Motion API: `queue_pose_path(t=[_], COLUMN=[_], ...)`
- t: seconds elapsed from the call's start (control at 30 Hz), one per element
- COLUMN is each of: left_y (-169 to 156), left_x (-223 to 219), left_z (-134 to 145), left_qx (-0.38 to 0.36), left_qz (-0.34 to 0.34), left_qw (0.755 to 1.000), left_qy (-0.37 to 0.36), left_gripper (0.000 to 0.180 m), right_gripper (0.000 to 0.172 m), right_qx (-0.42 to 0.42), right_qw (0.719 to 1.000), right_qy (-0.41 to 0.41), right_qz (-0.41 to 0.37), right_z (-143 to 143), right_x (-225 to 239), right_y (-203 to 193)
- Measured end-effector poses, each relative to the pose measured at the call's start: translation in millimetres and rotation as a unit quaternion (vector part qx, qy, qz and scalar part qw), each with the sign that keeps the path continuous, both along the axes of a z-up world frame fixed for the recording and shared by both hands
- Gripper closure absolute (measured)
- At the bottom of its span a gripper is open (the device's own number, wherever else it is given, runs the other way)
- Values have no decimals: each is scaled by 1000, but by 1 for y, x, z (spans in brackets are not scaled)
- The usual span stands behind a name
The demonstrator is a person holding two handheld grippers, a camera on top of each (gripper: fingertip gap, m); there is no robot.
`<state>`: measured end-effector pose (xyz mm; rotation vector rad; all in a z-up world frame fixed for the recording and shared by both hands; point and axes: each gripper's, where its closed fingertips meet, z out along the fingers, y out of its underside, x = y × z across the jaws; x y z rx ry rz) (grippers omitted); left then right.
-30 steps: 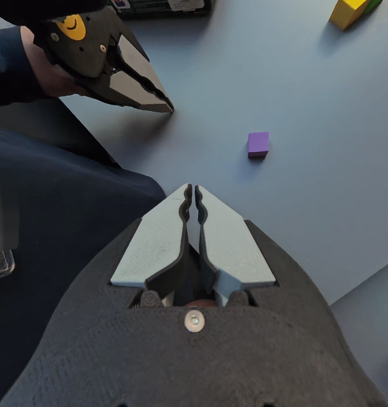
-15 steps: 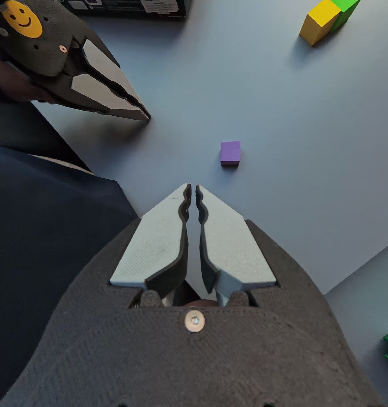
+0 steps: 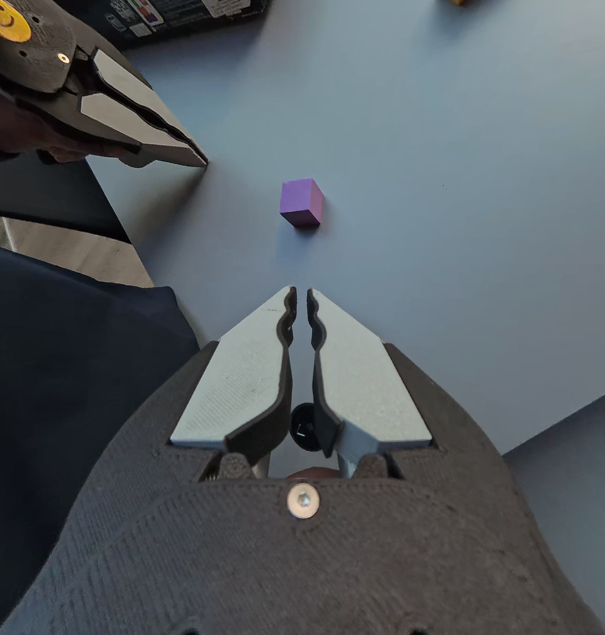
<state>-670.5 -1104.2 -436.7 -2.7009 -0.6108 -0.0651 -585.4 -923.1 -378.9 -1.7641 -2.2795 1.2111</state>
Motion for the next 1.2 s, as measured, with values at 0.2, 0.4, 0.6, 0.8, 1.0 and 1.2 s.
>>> queue_pose_path(t=[0.2, 0.4, 0.6, 0.8, 1.0, 1.2], left_y=[0, 0, 1, 2, 1, 1], left_x=[-1, -1, -1, -2, -1, -1], left_z=[0, 0, 0, 0, 0, 0], left_qx=[-36, -36, -3, 23, 29, 29], left_qz=[28, 14, 11, 8, -10, -24], left_qw=[999, 999, 1000, 999, 999, 999], left_qy=[19, 35, 22, 21, 17, 19], left_gripper=[180, 180, 180, 180, 180, 180], right_gripper=[169, 169, 169, 169, 169, 168], right_qx=[-4, -2, -10, -28, -20, -17], right_qw=[1000, 1000, 1000, 999, 1000, 1000], right_qy=[5, 18, 6, -8, 3, 9], right_qz=[27, 9, -5, -14, -12, -15], right_z=[-2, 5, 6, 9, 19, 24], right_x=[-1, -13, -8, -2, -9, -11], right_y=[17, 27, 10, -14, -27, -31])
